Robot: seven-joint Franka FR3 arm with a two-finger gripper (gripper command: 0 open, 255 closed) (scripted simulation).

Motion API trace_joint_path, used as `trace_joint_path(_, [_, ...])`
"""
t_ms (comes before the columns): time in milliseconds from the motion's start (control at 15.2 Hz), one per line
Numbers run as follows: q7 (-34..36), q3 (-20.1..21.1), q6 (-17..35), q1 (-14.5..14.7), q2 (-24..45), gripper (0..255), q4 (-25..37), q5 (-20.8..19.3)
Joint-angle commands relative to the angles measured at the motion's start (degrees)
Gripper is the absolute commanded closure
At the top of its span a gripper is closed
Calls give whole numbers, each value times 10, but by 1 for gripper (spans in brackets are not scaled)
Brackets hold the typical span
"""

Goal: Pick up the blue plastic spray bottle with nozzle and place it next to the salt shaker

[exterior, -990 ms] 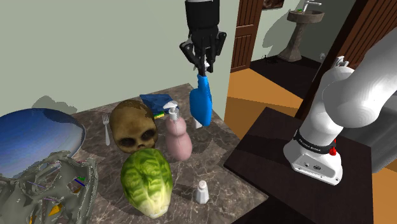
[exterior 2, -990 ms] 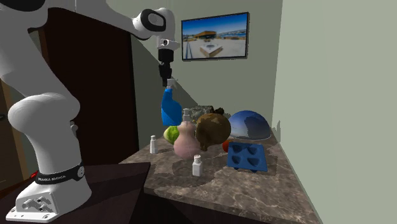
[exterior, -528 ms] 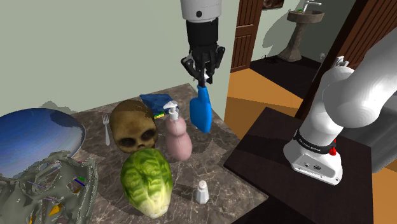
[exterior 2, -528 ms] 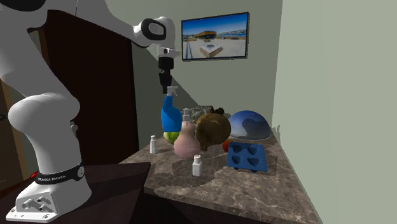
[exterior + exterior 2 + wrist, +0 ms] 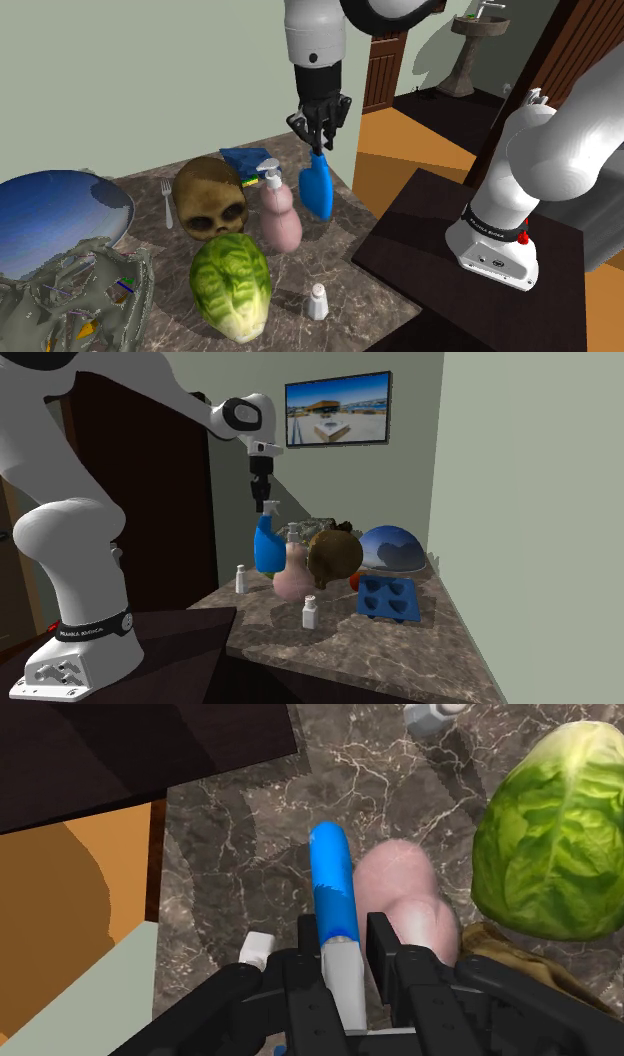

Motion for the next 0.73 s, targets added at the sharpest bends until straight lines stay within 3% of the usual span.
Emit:
trace_joint_path(0, [-1,1,16,0,2,255,-14,0])
trace_joint_path(660, [4,10,97,0,24,255,-73,-1])
